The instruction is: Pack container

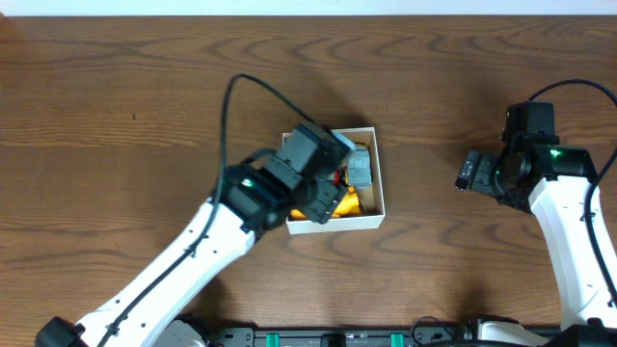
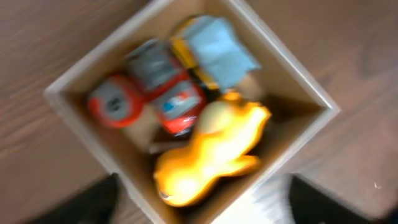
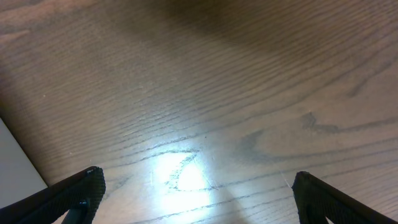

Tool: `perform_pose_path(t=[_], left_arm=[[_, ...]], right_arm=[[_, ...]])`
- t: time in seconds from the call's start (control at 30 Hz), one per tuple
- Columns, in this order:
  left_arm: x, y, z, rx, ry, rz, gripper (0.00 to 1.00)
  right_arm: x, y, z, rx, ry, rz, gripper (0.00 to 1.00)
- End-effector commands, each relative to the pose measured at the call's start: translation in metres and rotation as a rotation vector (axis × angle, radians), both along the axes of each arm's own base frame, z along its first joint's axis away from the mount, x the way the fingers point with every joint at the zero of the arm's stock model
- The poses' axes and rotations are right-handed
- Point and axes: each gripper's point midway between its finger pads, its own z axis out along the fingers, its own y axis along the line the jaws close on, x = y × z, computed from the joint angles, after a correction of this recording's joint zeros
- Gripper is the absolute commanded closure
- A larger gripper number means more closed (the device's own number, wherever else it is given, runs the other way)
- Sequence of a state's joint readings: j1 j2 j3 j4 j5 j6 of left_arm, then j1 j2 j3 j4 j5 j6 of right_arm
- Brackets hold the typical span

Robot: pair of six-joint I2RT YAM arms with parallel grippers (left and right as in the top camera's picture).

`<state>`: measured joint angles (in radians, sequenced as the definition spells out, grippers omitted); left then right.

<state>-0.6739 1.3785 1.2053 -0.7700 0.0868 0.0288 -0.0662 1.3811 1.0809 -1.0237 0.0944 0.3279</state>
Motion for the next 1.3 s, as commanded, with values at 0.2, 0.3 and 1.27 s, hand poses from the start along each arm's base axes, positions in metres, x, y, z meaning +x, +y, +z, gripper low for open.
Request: perform_pose_path(t=[0.2, 0.3, 1.27], left_arm=[[0.068, 0.115, 0.006, 0.026, -0.050, 0.384, 0.02], [0.086, 0.159, 0.010, 0.017, -0.077, 0.516, 0.02], [-0.024, 0.220, 0.084, -0.165, -0.410, 0.737, 0.02]], right_arm=[[0.030, 0.011, 0.008, 0.004, -0.115, 0.135, 0.01], [0.052, 0.019, 0.017, -0.015, -0.209, 0.193, 0.01], [-0.018, 0.024, 0.103, -0.127, -0.710, 0.230, 0.01]])
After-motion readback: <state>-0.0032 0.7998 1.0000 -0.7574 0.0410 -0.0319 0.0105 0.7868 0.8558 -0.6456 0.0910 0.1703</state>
